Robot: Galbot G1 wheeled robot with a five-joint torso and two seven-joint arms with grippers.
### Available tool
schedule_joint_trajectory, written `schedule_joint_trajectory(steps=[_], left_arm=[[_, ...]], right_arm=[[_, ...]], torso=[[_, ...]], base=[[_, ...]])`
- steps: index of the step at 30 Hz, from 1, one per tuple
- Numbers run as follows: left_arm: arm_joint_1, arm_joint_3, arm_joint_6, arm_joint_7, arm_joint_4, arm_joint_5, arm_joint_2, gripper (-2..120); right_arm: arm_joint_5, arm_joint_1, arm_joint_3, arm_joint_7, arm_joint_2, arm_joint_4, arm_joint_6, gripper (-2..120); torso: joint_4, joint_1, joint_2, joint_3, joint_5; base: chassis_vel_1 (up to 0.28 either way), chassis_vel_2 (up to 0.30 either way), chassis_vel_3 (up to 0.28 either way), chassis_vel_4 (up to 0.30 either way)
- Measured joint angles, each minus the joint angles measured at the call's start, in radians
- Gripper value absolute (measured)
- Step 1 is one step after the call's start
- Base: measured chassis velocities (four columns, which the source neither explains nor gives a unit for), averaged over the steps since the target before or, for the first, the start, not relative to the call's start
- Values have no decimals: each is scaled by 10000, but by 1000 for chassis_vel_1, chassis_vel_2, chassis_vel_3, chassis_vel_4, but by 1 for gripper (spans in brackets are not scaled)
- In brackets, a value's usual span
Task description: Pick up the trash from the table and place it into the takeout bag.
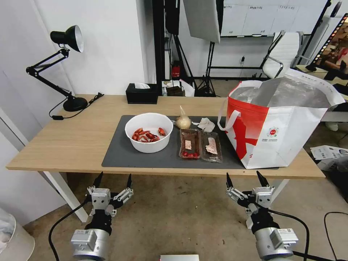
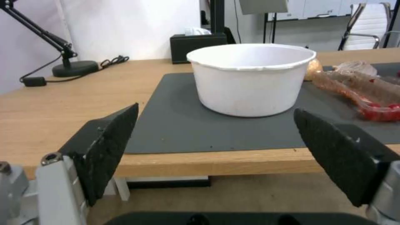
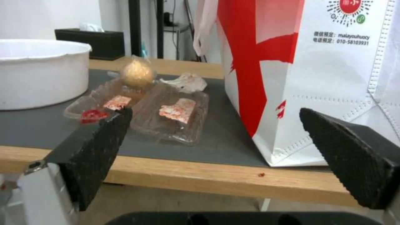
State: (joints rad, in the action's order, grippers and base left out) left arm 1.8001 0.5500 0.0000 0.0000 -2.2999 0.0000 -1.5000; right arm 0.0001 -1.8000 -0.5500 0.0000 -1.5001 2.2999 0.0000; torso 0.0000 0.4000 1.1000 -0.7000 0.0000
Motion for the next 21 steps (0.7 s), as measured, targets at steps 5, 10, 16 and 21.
schedule_joint_trajectory(steps=[5,10,16,21], left_arm=[[0,0,0,0,0,0,0,100],[0,0,0,0,0,0,0,100],[0,0,0,0,0,0,0,100],[-5,0,11,-6,0,-10,3,100]], right_arm=[[-1,0,0,0,0,0,0,100],[0,0,0,0,0,0,0,100],[0,0,0,0,0,0,0,100],[0,0,0,0,0,1,0,100]], torso=[[0,0,0,0,0],[0,0,0,0,0],[0,0,0,0,0],[1,0,0,0,0]], base=[[0,0,0,0],[0,0,0,0],[0,0,0,0],[0,0,0,0]])
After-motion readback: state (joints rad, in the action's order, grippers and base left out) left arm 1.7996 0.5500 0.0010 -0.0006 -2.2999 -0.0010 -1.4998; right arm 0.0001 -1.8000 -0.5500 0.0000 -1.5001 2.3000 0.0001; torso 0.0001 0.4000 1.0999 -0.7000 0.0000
